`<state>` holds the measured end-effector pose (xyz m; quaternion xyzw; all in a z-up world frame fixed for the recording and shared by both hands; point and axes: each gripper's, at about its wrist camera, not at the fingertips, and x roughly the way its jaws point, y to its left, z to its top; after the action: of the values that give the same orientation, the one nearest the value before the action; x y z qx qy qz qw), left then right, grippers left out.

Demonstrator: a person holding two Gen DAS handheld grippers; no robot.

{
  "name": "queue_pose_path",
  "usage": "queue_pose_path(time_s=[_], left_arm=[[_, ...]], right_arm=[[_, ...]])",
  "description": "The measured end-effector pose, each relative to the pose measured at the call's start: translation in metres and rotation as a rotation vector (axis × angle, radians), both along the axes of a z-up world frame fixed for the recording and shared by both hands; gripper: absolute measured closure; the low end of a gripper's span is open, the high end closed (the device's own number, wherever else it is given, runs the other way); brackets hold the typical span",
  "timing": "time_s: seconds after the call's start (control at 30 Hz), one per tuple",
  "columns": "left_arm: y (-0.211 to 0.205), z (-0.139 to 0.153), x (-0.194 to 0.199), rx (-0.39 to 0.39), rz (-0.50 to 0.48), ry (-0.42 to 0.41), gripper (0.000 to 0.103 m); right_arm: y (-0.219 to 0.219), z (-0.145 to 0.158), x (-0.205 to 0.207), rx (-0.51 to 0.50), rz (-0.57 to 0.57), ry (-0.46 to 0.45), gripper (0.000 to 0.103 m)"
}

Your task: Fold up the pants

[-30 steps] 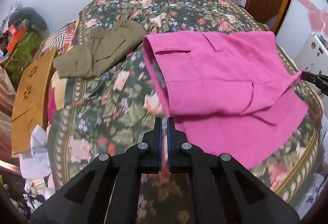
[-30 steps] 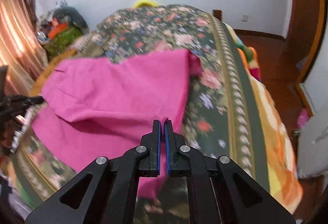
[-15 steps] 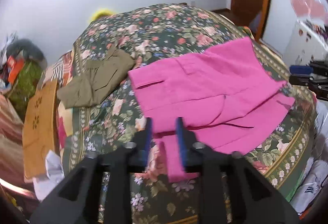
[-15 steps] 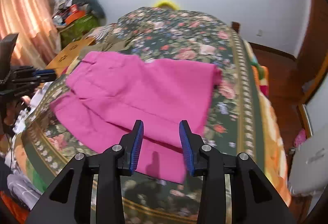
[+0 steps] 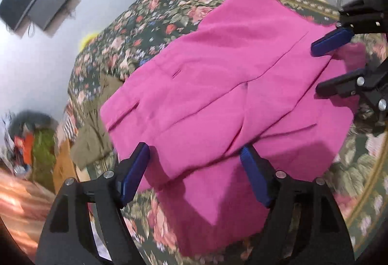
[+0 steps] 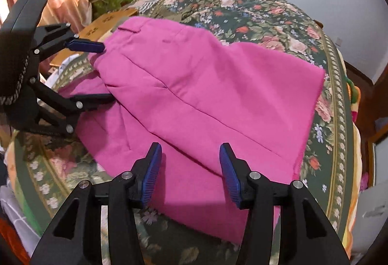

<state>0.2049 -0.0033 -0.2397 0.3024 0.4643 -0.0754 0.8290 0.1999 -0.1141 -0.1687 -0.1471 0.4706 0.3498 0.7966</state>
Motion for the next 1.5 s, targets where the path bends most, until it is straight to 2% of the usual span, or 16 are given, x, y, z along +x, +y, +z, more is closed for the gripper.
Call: queue_pose_path(time_s=[0.1,0.3,0.37,0.4,0.5,0.57,0.63,0.67,0.73,0.77,0.93,1.07,1.27,1.37,1.5], left_arm=[[-0.006,0.001,0.008,-0.023,-0.017,0.007,0.027],[0.0,0.011,0.025,-0.122,0.017,0.038,0.027],[0.003,0.014,0.024,-0.141,0.024,0.035,0.027],[0.006,0.016,0.022,-0.148,0.026,0.034,0.027],[0.012,0.014,0.015,-0.151,0.038,0.043,0.027],[0.016,0.009,0.01,-0.121,0.05,0.032,0.031],[0.022,0.005,0.006,-0.094,0.065,0.024,0.056],[0.024,0.005,0.005,-0.092,0.077,0.021,0.062],[0.027,0.007,0.003,-0.092,0.095,0.016,0.083],[0.028,0.011,0.001,-0.092,0.106,0.004,0.087],[0.031,0.042,-0.01,-0.137,0.115,-0.059,0.091],[0.031,0.055,-0.026,-0.182,0.102,-0.061,0.091],[0.027,0.036,-0.05,-0.247,0.111,0.012,0.091],[0.024,0.027,-0.059,-0.257,0.125,0.015,0.091],[0.029,0.025,-0.062,-0.306,0.158,0.033,0.09]], right_arm=[[0.007,-0.009,0.002,-0.035,0.024,0.009,0.057],[0.012,-0.011,0.006,-0.033,0.042,-0.036,0.058],[0.011,-0.01,0.01,-0.014,0.031,-0.044,0.075],[0.01,-0.009,0.011,-0.005,0.026,-0.045,0.093],[0.007,-0.006,0.017,0.018,0.0,-0.048,0.098],[0.004,0.0,0.019,0.052,-0.019,-0.053,0.099],[0.002,0.007,0.019,0.076,-0.028,-0.062,0.1],[0.001,0.01,0.018,0.082,-0.028,-0.067,0.1],[0.001,0.015,0.017,0.093,-0.027,-0.07,0.1],[0.0,0.018,0.016,0.101,-0.025,-0.067,0.1],[-0.002,0.034,0.003,0.109,-0.013,-0.099,0.1],[-0.007,0.043,-0.009,0.11,-0.005,-0.113,0.1],[-0.015,0.032,-0.028,0.082,0.002,-0.081,0.1],[-0.018,0.018,-0.033,0.067,0.005,-0.03,0.1],[-0.021,0.006,-0.04,0.039,-0.004,-0.008,0.1]])
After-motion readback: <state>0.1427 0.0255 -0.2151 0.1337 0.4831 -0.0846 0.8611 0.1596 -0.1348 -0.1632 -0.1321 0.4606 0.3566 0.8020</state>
